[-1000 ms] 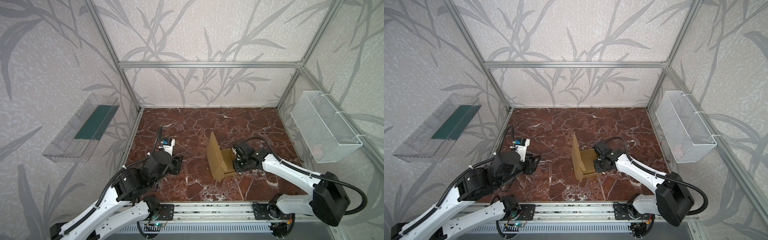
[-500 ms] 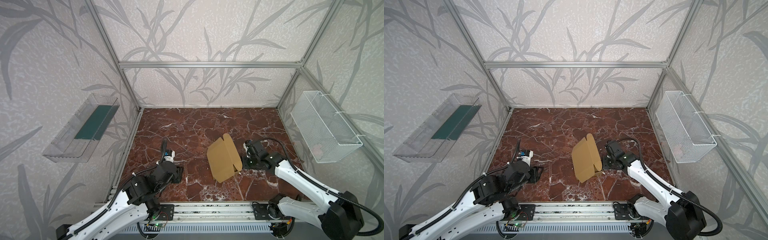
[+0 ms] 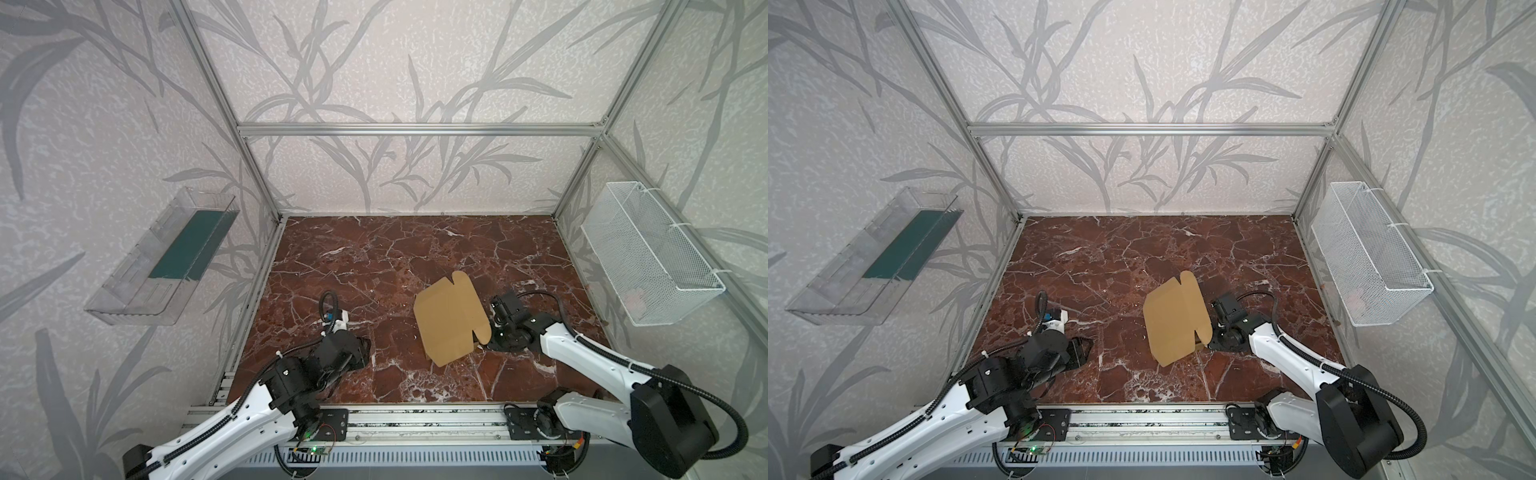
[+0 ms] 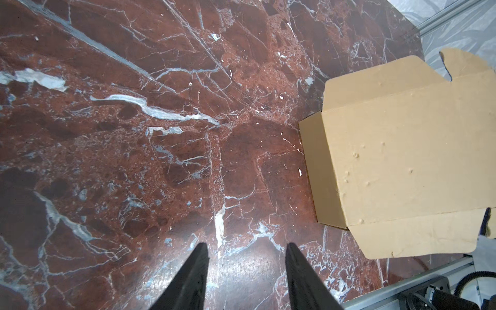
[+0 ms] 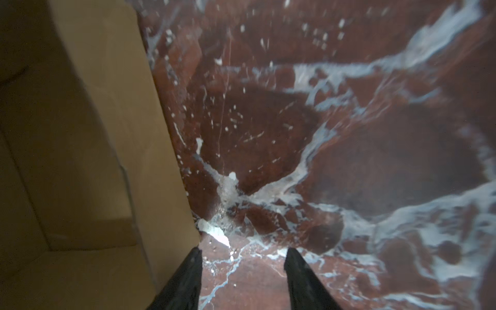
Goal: Assemble paper box
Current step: Turn over the paper box at the center of the table, then pick up the paper box from the center of the table.
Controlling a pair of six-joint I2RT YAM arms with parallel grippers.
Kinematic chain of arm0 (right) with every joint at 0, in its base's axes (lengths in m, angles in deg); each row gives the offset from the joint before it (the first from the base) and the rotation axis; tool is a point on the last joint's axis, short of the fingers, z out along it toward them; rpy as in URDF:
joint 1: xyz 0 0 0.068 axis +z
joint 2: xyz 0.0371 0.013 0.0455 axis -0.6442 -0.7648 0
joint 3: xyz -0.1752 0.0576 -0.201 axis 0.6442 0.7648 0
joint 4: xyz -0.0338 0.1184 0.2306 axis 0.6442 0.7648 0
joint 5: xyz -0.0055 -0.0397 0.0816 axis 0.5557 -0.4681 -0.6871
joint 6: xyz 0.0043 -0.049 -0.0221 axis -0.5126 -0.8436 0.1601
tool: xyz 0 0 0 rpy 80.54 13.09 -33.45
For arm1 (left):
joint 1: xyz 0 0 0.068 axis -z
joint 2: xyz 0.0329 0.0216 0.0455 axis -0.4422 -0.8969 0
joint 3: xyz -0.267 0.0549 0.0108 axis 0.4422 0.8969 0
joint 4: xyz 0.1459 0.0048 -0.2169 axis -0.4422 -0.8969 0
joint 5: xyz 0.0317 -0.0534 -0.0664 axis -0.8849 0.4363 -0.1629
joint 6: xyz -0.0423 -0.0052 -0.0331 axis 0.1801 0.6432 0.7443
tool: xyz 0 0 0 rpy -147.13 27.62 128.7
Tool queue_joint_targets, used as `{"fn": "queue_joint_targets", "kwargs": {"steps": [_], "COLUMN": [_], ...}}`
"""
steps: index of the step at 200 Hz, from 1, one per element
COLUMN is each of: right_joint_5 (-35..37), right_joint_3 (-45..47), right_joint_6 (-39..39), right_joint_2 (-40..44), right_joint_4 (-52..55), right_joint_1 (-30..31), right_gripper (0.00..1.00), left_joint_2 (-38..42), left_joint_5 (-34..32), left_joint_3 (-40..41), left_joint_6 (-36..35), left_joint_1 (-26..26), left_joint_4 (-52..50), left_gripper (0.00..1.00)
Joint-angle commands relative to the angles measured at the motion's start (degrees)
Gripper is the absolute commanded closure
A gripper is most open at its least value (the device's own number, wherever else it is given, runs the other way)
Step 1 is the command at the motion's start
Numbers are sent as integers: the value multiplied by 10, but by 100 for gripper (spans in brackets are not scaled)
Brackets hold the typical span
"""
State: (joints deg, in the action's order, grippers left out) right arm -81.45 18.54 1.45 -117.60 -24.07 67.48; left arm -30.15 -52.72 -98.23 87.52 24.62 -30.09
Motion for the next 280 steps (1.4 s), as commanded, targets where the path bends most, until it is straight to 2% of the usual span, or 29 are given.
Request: {"fn": "queue_joint_targets", "kwargs": {"steps": [1,27,46,82,151,183,208,226,243,280], "right_joint_5": [-37,-40,-29,37,91,120,125,147,169,196], "right_joint_3": [19,48,65,51,-44,-69,-69,-84,-94,-174], "right_joint_6": [47,104,145,180,205,201,181,142,106,46], "right_joint_2": [15,42,50,15,-105,-102,-56,-20,3,-9], "right_joint_4": [-42,-73,-113,-150,-195,-169,-126,-70,-59,-21], "right_joint_1": [15,62,119,218,349,380,382,382,381,377], "right_gripper": [49,49,49,48,48,48,48,47,46,44], "left_joint_2": [5,9,12,15,22,-19,-50,-52,-47,-11], "left_joint_5": [-9,-13,-17,-24,-43,-41,-42,-33,-31,-17], "left_joint_3": [12,18,20,14,18,7,-8,-6,-4,9], "left_joint_6": [32,36,37,31,29,11,-41,-109,-168,-271], "left_joint_1": [-1,-1,-1,0,3,4,4,5,5,5], "left_joint_4": [0,-7,-10,-27,-11,25,54,92,118,187], "left_gripper": [52,52,52,52,51,51,50,48,46,45]}}
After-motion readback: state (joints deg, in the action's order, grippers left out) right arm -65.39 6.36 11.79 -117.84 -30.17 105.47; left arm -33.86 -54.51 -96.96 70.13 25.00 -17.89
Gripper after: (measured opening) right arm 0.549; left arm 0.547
